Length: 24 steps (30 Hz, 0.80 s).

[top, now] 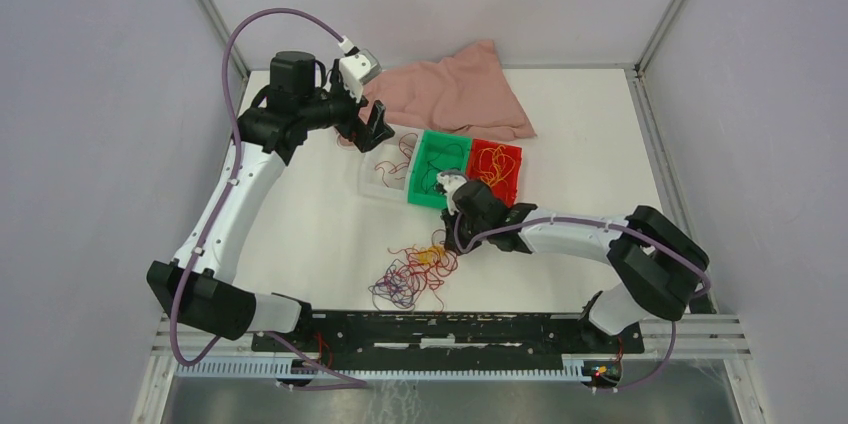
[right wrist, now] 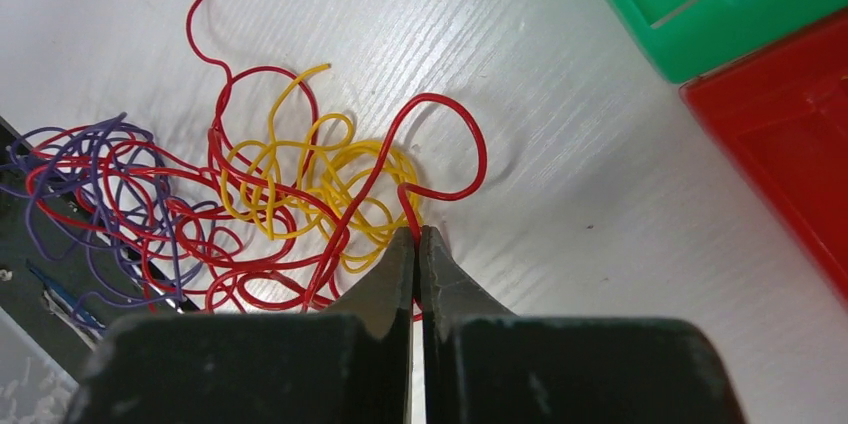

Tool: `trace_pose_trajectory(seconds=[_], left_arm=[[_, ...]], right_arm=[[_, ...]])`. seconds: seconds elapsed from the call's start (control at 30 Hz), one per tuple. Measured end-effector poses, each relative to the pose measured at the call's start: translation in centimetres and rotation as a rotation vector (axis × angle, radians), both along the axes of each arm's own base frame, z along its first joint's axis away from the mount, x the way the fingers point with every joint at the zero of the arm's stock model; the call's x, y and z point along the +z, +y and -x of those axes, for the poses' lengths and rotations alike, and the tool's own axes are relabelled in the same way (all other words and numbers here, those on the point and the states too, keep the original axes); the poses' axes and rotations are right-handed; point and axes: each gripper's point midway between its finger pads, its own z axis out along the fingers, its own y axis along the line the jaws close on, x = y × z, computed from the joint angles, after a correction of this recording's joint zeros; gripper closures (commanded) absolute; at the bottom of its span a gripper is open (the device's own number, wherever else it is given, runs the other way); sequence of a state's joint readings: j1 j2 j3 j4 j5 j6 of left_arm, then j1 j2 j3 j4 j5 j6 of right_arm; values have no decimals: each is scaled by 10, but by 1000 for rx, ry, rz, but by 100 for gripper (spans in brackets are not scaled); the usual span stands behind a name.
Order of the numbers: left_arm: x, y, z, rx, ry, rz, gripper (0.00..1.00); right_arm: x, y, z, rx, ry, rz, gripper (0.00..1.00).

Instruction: Untangle the cables

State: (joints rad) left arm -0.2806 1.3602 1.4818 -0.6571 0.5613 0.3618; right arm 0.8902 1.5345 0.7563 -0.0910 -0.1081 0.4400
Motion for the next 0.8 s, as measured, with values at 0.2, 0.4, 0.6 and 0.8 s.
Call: trace_pose_trajectory(seconds=[0.2,0.4,0.6,0.8], left_arm=[[-2,-2,5,-36,-3,-10,0],[-12,-4,29,-118,42,-17,0],[-31,-9,71,-237,109,9,7],[-36,-16,102,-345,144,71,26]], right_arm=[[38,5,-6,-4,-46,-51,100],[119,23,-18,3,-167,-211,100],[163,33,-20,23,-216,-297,100],[192,42,-15,68,-232,-371,100]])
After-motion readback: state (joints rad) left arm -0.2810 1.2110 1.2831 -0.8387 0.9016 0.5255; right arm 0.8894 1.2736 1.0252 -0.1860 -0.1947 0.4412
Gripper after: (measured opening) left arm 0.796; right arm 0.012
